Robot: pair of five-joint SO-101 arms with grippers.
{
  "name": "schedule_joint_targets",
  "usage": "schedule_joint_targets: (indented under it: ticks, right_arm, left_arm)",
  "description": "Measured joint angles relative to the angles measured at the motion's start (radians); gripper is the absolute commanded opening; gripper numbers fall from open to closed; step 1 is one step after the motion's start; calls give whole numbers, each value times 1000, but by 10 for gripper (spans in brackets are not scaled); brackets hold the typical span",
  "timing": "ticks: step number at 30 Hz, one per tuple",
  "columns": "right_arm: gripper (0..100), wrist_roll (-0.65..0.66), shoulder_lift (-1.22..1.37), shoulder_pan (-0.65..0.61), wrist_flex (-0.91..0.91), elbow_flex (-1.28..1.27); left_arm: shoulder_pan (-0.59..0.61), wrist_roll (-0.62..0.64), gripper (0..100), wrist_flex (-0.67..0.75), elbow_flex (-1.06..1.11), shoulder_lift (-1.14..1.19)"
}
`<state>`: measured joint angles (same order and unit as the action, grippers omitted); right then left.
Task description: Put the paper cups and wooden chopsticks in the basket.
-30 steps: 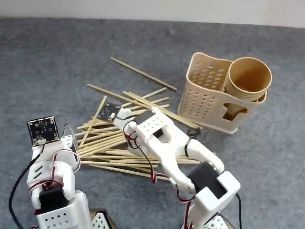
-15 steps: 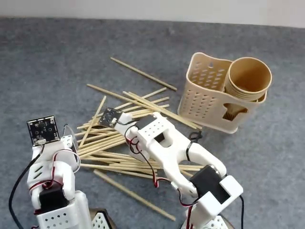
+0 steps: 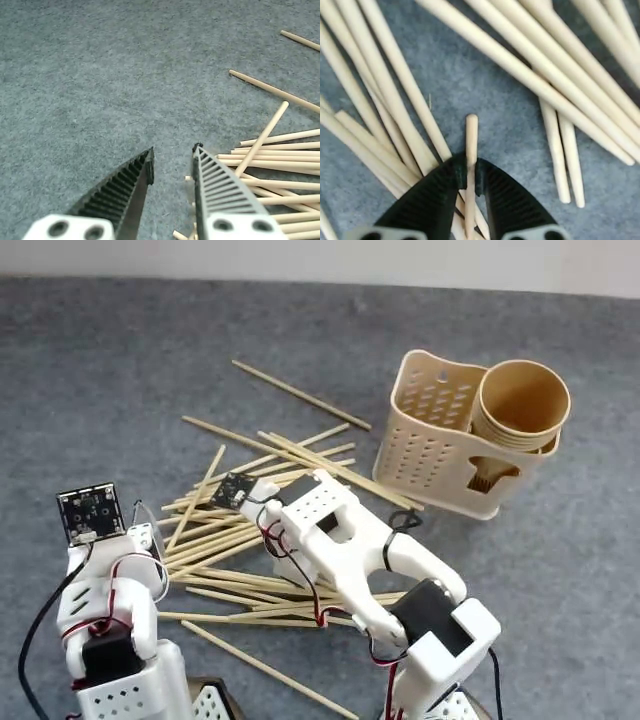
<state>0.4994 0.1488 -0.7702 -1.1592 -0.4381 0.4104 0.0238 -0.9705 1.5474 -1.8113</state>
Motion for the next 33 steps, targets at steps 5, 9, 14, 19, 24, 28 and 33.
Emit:
schedule_joint_targets:
  ticks: [5,9,14,19,24,28,33]
  right_arm:
    - [5,0,-61,0,-5,-2]
    - [5,0,-224,0,-9,-2]
    - [5,0,-396,-2,-11,-2]
    - [5,0,-559,37,-11,-3]
    - [5,-35,-723,55,-12,64]
    - [5,-117,-806,94,-12,170]
    - [5,-186,-836,192,-12,339]
  left_arm:
    - [0,0,140,0,0,0]
    - [0,0,140,0,0,0]
    - [0,0,140,0,0,0]
    - [0,0,140,0,0,0]
    - [0,0,140,0,0,0]
    - [0,0,140,0,0,0]
    - [0,0,140,0,0,0]
